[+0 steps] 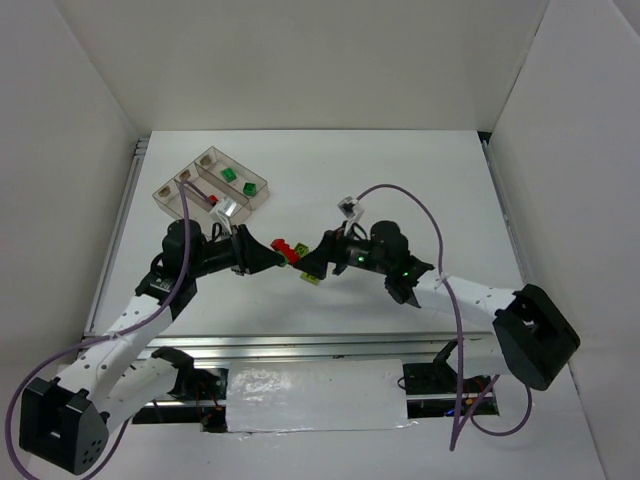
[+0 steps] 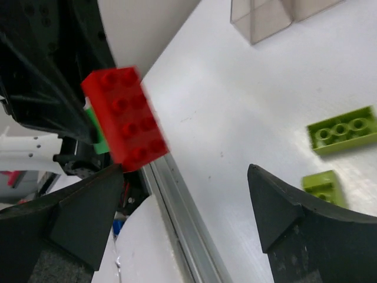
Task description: Sort the legos into containers by color
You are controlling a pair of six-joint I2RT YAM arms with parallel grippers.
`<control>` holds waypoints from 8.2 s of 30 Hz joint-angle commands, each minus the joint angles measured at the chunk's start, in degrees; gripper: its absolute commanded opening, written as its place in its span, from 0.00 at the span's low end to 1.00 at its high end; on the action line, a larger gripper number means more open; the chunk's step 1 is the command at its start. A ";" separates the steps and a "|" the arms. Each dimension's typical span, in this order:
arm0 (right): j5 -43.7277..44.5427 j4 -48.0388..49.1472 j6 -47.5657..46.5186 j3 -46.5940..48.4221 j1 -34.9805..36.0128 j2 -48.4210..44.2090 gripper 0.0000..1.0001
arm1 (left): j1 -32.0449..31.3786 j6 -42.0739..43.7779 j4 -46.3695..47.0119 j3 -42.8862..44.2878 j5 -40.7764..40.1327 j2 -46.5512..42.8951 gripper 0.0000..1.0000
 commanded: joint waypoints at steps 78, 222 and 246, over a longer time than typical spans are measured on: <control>1.94 -14.13 -0.68 1.03 -7.28 -12.04 0.00 | 13.69 7.61 -27.29 73.95 -48.97 70.79 0.99; 31.47 -50.08 -2.79 5.34 -8.24 -37.86 1.00 | -28.04 18.25 -28.78 37.30 -48.34 45.83 0.99; 29.18 -49.99 -4.02 4.20 -8.16 -38.75 1.00 | -27.36 19.74 -25.27 34.85 -48.97 57.00 0.59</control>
